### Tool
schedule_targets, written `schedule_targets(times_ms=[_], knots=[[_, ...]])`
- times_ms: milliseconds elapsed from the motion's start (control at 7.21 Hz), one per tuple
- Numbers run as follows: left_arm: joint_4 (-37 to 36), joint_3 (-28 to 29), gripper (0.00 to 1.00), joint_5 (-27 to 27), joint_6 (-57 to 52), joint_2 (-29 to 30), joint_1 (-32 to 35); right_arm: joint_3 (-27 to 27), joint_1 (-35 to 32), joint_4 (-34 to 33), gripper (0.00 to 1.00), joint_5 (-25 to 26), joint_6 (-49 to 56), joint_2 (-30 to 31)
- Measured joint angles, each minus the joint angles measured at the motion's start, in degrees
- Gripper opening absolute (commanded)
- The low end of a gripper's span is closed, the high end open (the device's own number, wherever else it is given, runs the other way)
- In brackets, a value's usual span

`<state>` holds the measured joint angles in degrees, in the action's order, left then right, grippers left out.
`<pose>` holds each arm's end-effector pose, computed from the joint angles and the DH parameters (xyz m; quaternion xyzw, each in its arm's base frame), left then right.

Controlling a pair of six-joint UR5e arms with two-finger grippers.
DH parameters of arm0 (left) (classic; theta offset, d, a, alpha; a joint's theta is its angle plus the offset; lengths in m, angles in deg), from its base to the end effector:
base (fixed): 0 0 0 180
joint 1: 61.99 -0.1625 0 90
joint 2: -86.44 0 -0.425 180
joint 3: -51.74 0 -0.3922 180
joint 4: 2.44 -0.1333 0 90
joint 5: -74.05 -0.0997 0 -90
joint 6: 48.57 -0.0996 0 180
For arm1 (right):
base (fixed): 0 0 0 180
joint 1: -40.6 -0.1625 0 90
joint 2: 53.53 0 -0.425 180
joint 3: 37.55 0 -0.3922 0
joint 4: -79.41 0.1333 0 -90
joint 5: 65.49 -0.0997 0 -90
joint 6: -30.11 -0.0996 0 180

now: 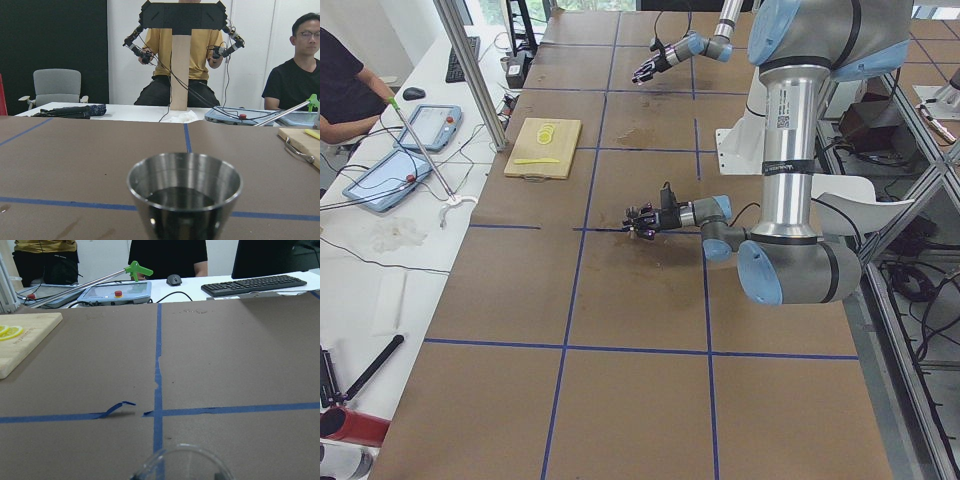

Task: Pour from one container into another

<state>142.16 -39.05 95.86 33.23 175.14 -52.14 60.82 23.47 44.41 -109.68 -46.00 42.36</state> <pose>0.4254 -0.3030 0.5318 0.5522 0.2936 -0.2655 0.7338 -0.3796 -0.3312 0.5215 0.4473 -0.3355 0.2099 0.8021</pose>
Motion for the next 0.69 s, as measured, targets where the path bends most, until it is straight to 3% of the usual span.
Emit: schedule_targets(times_ms=[139, 555, 693], knots=[[-0.01, 0.25, 0.26, 0.14, -0.04, 0.04, -0.11, 0.07, -0.01, 0.04, 0.00, 0.13, 0.00, 0.00], [-0.02, 0.51, 0.55, 0.40, -0.52, 0.07, -0.26, 0.15, -0.01, 0.08, 0.00, 0.48, 0.00, 0.05], [-0.02, 0.51, 0.59, 0.44, -0.56, 0.07, -0.26, 0.15, -0.01, 0.09, 0.00, 0.50, 0.00, 0.07]])
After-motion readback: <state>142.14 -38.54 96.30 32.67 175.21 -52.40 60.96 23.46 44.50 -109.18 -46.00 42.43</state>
